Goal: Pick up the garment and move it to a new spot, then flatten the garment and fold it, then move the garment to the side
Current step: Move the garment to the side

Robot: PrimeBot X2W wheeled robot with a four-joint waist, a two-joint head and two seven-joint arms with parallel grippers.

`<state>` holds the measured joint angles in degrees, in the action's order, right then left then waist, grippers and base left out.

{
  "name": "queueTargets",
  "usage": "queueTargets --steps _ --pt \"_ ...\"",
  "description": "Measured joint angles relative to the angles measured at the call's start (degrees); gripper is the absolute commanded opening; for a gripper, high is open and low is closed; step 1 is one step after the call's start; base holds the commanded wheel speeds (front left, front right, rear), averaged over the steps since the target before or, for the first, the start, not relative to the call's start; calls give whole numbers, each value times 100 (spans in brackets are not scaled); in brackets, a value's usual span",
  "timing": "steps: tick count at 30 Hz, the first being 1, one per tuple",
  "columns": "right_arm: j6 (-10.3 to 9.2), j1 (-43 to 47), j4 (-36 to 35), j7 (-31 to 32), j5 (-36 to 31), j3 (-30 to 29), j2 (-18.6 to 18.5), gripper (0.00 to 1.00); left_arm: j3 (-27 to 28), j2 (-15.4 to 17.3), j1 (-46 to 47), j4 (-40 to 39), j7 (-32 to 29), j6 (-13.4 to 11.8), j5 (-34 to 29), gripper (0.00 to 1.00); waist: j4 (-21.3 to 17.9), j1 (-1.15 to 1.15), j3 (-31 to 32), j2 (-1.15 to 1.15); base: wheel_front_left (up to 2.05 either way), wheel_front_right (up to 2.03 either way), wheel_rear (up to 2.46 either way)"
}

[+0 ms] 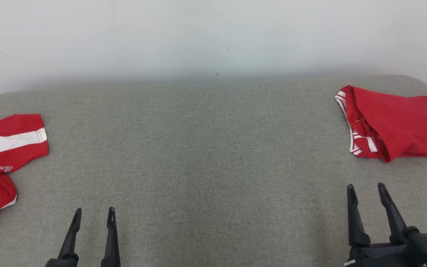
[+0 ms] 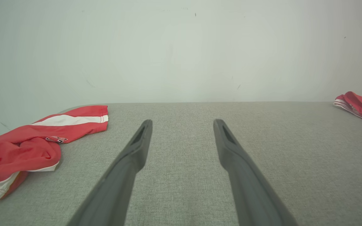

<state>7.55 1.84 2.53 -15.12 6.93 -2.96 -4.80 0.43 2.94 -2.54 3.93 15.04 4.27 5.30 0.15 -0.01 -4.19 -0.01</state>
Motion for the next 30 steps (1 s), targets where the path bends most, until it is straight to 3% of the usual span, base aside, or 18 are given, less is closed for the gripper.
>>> queueTargets --steps 30 --pt "0 392 371 0 -85 324 179 100 115 -1 -337 274 0 -67 -66 100 -29 0 368 1 0 0 0"
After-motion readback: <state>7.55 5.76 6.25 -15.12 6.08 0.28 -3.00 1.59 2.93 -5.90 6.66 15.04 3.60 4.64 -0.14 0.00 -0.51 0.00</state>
